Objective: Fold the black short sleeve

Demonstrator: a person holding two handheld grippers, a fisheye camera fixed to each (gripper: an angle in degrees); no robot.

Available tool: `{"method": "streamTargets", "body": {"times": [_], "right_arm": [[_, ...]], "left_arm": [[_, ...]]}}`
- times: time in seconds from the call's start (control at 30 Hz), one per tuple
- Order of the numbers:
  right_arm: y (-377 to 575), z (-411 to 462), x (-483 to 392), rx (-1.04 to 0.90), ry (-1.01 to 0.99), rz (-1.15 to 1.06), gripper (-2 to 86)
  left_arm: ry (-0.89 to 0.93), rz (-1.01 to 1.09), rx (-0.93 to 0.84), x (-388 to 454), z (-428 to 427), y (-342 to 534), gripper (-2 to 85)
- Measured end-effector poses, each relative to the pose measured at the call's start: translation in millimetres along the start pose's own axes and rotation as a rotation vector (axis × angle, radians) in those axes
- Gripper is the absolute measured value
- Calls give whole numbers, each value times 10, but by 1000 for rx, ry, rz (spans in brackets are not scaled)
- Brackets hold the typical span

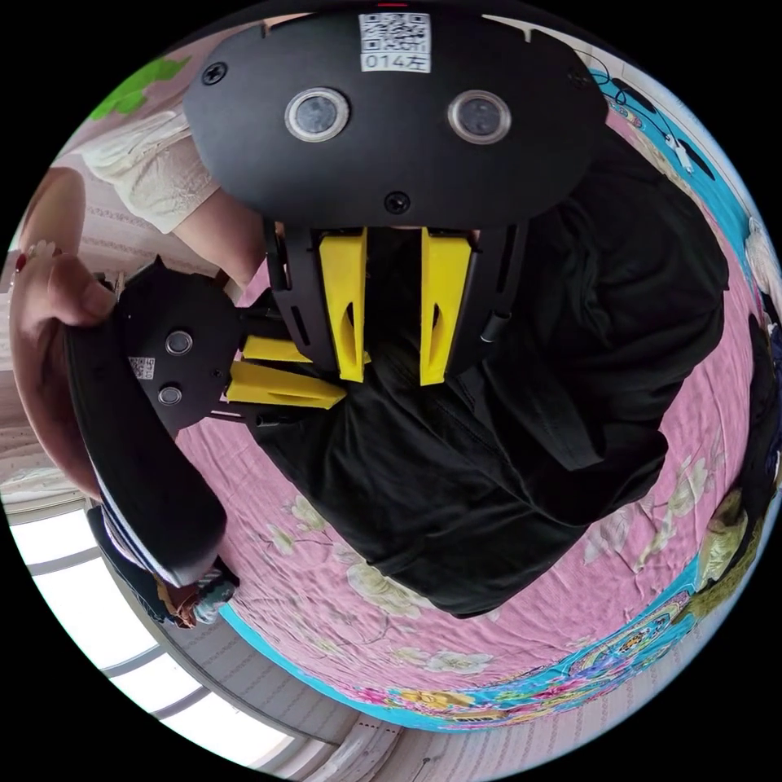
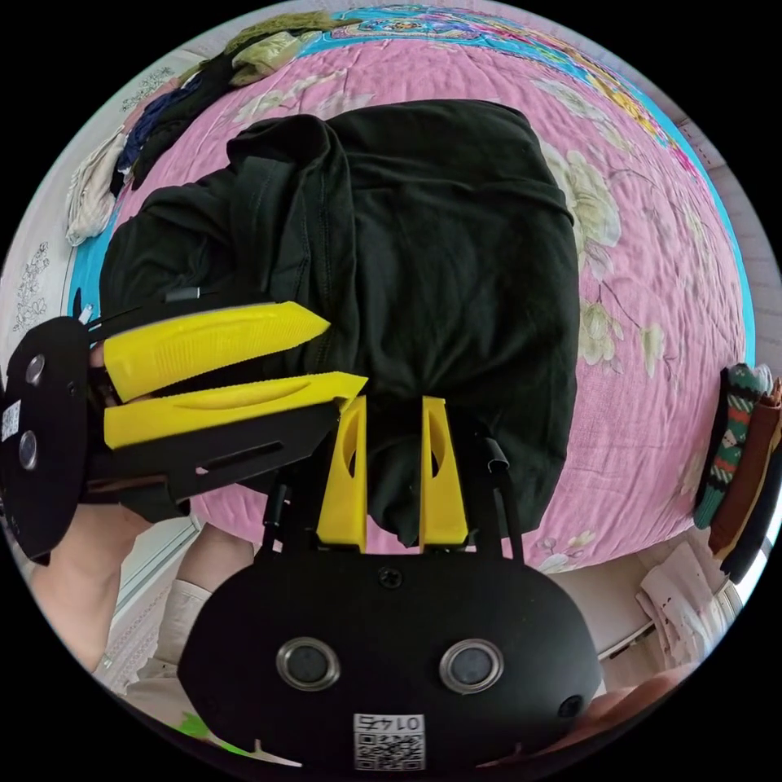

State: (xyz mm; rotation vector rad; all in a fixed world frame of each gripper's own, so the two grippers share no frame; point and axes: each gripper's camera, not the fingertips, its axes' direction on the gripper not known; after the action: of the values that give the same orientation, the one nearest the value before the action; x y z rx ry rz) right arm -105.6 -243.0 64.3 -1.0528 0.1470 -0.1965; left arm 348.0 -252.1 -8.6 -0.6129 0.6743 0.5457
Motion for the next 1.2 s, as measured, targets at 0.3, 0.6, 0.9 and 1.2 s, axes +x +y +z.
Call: {"method": "streamTargets", "body": {"times": [0.3,0.6,0.9,1.2], "right_arm": [[62,-68,-216,23,37,7,105],[93,-104,-311,26,37,38,104],[152,-119,-487,36,98,26,109],[172,-128,-499,34,94,44,106]], "left_arm": [[-14,-1,-10,1,102,-54,106],[-26,-9,-39,20,226,-157,107],[-27,-11,-47,22,337,-208,100],[-52,-10,-80,86,435,-319,99]]}}
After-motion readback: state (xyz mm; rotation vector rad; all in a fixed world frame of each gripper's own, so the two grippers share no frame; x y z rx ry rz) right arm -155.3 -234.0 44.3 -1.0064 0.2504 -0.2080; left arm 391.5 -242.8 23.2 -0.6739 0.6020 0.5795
